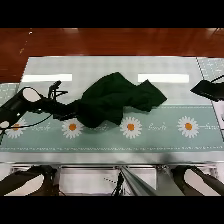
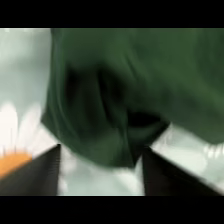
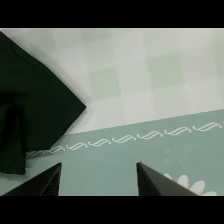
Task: Fold the shirts.
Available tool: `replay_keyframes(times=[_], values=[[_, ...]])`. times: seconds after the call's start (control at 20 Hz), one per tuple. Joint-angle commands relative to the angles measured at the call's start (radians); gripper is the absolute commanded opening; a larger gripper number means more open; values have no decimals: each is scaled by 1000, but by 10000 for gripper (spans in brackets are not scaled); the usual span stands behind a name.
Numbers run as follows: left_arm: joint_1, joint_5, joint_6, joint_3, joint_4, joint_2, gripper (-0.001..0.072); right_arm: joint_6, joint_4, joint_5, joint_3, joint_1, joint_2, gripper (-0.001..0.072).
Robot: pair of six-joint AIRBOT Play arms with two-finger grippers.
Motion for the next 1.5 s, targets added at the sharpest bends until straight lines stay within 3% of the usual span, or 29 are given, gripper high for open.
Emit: replay_keyframes(times=[0.0,0.05,0.3,0.35,0.4,0.65,0.75,0.8,1.05,1.45], values=[[3,107,6,-3,-33,-84,219,-5,49,-14,-10,-4,-19,539],[3,107,7,-3,-35,-100,180,-5,53,-18,-10,-4,-21,539],[12,106,23,-3,-34,-164,175,-4,53,-22,-10,-4,-40,539],[12,102,34,-3,-39,-169,26,-4,55,-21,-10,-4,-44,539],[12,95,44,-2,-42,-168,16,-4,53,-21,-10,-4,-46,539],[12,21,105,20,-46,-149,16,-4,48,-9,-10,-4,-95,539],[12,1,119,23,-46,-131,16,-31,162,28,-10,-4,-168,559],[12,-2,119,24,-45,-121,16,-64,228,29,-10,-3,-203,605],[12,-8,119,26,-46,-65,16,-64,406,-76,-10,-3,-363,604],[12,-7,119,26,-46,-37,17,-56,361,-129,-10,173,-527,593]])
